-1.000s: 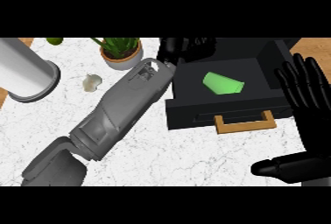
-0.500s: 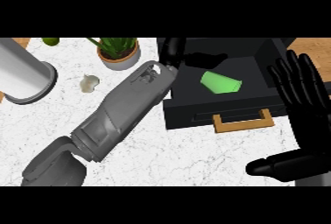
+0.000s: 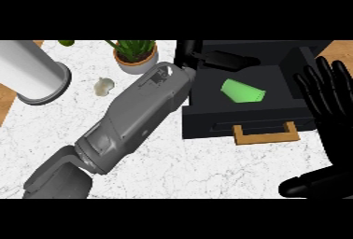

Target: Pick up the cup, place it into the drawer and close the drawer

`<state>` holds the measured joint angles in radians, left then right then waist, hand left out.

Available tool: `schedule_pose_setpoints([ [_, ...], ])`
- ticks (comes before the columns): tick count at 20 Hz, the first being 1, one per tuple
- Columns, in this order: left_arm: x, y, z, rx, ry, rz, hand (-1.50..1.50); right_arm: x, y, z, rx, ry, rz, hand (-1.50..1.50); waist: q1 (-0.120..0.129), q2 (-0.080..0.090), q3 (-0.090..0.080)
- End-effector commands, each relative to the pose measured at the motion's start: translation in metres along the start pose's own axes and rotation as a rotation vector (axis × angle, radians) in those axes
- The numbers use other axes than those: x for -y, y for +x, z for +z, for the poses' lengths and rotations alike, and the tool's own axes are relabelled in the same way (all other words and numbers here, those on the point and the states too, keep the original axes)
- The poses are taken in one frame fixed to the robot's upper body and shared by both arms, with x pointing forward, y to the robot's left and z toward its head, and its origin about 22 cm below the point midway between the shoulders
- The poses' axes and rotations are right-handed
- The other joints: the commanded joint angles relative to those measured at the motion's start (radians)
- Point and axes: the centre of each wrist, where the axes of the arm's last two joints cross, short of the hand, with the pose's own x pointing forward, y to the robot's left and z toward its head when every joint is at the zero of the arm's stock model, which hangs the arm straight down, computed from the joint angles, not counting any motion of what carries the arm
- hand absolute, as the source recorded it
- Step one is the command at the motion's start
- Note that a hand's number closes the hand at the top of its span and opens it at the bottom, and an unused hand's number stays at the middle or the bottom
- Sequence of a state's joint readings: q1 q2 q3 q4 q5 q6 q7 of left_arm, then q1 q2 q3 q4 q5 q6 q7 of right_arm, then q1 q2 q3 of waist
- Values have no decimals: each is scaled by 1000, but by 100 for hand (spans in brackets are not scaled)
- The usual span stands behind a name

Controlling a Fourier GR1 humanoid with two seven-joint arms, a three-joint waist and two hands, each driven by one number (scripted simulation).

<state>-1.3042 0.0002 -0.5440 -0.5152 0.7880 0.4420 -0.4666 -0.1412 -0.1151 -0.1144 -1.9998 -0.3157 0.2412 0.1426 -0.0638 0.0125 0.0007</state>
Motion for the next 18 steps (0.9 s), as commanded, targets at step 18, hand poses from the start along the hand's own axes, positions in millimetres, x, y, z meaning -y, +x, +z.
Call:
schedule_pose_setpoints([
  [18, -131, 2, 83, -46, 195, 167, -150, 13, 15, 29, -171, 203, 398, 150, 96, -24, -1],
])
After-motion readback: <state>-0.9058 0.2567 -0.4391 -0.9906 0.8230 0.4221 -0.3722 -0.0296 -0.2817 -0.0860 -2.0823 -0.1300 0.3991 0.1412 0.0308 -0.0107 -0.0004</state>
